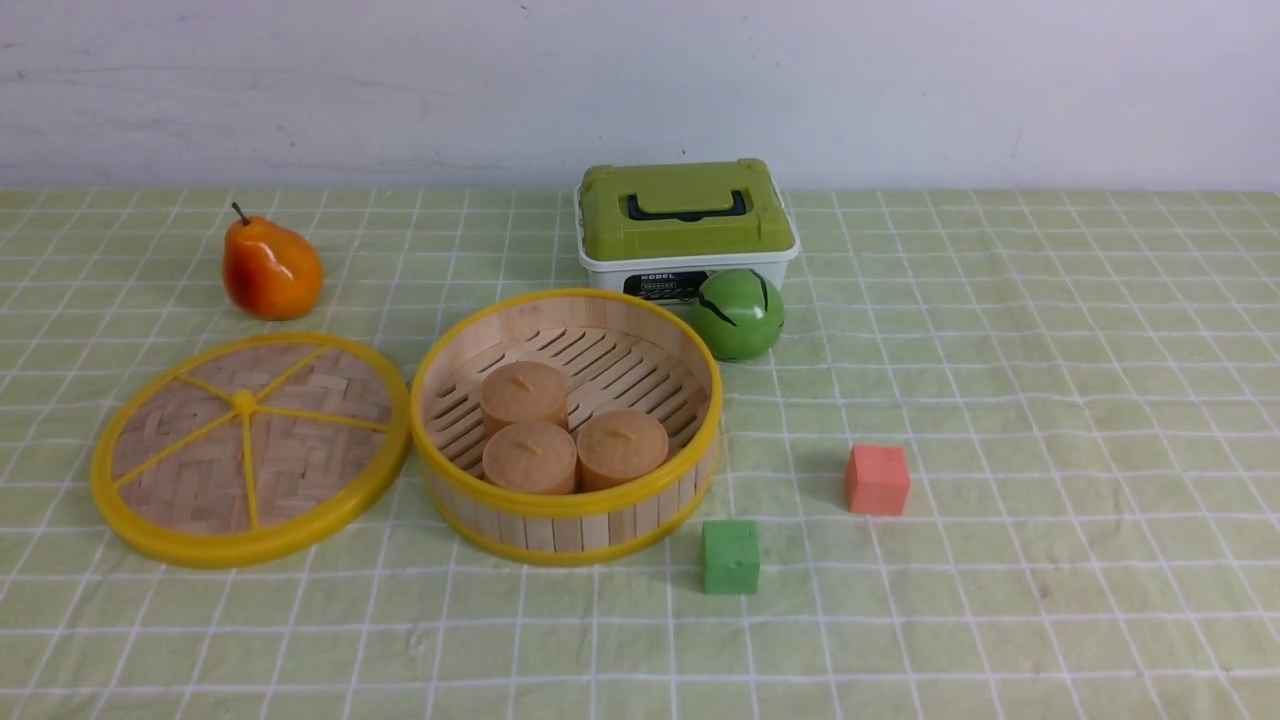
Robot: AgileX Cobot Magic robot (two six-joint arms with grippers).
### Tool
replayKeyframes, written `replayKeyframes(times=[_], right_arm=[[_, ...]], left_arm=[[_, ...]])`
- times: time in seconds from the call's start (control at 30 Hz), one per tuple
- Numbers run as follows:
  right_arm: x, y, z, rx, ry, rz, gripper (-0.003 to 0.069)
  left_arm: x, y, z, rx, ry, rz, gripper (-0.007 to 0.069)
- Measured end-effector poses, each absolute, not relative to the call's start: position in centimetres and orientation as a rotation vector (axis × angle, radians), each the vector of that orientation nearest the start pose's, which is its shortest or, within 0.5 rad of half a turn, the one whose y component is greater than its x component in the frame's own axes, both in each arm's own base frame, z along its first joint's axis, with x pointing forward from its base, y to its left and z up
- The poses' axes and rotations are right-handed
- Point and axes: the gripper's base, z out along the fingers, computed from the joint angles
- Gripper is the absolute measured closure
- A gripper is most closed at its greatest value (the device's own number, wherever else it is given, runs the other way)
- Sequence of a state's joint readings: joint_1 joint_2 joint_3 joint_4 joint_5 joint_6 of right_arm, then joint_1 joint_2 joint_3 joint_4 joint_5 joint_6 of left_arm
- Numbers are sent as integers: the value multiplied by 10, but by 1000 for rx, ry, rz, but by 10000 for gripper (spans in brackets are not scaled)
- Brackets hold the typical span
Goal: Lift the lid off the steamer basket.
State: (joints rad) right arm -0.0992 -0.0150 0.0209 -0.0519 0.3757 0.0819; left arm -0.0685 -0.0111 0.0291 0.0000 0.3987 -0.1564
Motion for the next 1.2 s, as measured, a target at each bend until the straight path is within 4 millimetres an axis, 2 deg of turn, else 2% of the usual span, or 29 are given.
replayKeyframes(times=[1.2], right_arm=[[52,-7,173,137,1860,-63,418]], left_arm=[[52,-4,168,-84,1901,-153,595]])
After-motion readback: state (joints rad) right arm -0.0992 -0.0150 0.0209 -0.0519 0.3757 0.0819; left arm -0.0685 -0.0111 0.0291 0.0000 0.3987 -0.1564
